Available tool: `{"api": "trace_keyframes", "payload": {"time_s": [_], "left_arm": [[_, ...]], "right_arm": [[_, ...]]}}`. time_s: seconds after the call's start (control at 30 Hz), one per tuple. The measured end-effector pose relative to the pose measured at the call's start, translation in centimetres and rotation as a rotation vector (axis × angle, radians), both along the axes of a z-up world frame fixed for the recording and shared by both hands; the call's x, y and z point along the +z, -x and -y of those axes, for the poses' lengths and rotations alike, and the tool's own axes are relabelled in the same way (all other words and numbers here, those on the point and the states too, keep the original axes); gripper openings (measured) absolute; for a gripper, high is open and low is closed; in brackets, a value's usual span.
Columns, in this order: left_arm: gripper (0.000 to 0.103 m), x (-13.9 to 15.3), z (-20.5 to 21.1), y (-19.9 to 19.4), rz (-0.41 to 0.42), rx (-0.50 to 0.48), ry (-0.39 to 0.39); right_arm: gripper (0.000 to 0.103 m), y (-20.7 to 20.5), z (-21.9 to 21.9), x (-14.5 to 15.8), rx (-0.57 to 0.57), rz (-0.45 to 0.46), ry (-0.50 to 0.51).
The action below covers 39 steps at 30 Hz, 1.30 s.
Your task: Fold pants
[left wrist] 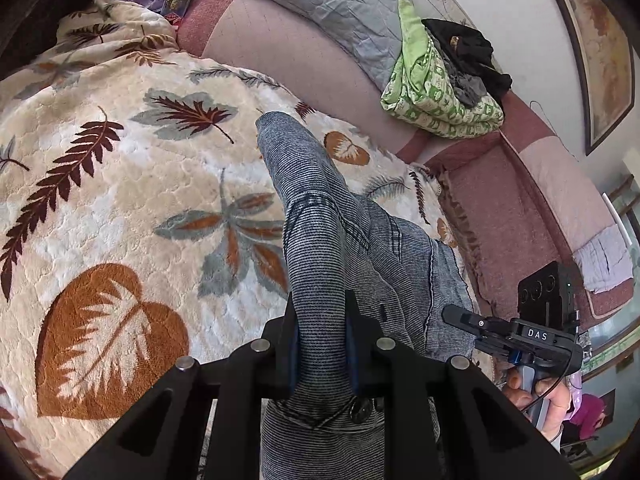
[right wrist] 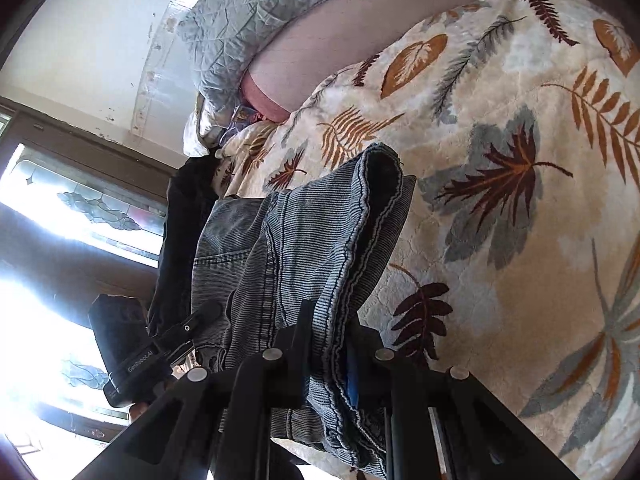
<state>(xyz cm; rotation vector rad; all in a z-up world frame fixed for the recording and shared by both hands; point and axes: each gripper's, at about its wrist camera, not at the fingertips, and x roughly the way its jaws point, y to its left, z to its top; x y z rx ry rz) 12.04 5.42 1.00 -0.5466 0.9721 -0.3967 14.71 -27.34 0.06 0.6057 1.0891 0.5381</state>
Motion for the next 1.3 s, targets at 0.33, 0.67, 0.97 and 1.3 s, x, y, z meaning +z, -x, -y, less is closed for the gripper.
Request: {"api": "trace_keyframes", "payload": {"time_s": [0.33,0.67,0.97,1.3], "left_arm": [[0.019,0.5,1.6,1.3,0.034,-0.021,-0.050],[0.019,2.3,1.0,-0.6,0.067,-0.006,-0.068],[0.020,-1.3,0.2,-5.2,0.037,0.040,-0.102],[0.065,-2.1,-0.3,-1.4,0.030,0.151,-0.312]], "right_arm": [[0.014,1.0,0.7,0.4,-0.013,0.002,0.044],[0.014,-0.7,-0.3,2.5,-0.007,0.041,0.055],[0.014,-5.6,-1.8,-0.6,-0.024,0.036,0.078],[0.052,-3.2,-2.8,-1.8,-0.083,0.119,0.423]]}}
